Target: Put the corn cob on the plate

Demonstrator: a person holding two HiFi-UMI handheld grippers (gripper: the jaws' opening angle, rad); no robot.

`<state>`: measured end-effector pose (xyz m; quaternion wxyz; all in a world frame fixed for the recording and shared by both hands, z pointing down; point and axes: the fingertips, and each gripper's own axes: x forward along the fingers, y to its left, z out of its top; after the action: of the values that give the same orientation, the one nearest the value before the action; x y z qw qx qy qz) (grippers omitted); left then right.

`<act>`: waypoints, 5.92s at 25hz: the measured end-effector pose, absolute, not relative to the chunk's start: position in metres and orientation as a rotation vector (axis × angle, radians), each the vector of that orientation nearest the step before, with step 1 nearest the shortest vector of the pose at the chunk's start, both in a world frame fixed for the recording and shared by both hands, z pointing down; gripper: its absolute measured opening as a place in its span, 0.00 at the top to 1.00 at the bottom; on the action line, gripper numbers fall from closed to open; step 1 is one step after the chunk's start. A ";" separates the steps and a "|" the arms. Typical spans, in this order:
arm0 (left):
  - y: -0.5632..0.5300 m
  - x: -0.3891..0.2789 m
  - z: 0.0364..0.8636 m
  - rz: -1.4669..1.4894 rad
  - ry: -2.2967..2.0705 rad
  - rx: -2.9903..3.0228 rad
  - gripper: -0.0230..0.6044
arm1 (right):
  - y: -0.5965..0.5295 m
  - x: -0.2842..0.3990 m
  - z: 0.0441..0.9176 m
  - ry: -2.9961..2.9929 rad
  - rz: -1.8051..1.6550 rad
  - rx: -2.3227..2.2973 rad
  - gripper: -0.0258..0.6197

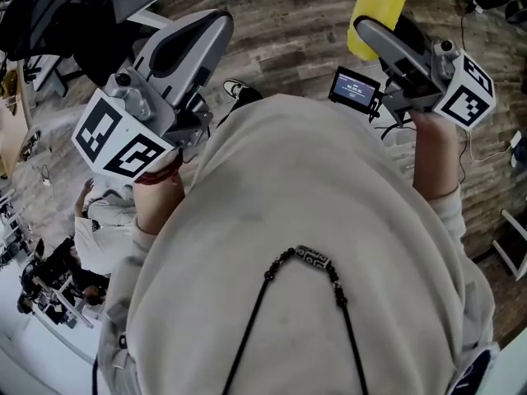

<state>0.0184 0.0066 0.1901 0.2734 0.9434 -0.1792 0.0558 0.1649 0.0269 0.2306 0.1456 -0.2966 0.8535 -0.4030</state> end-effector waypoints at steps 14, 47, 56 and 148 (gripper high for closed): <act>-0.024 0.003 0.190 0.156 -0.369 2.581 0.96 | 0.002 0.144 0.221 2.431 -1.099 -0.915 0.54; 0.006 -0.048 0.149 0.040 -0.377 2.688 0.96 | -0.014 0.095 0.133 2.487 -0.971 -0.819 0.54; 0.026 -0.067 0.134 0.050 -0.482 2.624 0.96 | -0.011 0.073 0.117 2.501 -1.055 -0.711 0.54; -0.021 0.034 0.218 0.083 0.062 2.644 0.96 | -0.017 0.160 0.191 2.369 -0.939 -1.152 0.54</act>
<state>0.0338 -0.0212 0.2185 0.2453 0.9687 0.0227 0.0305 0.1597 -0.0166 0.1906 0.1715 -0.4057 0.8346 -0.3309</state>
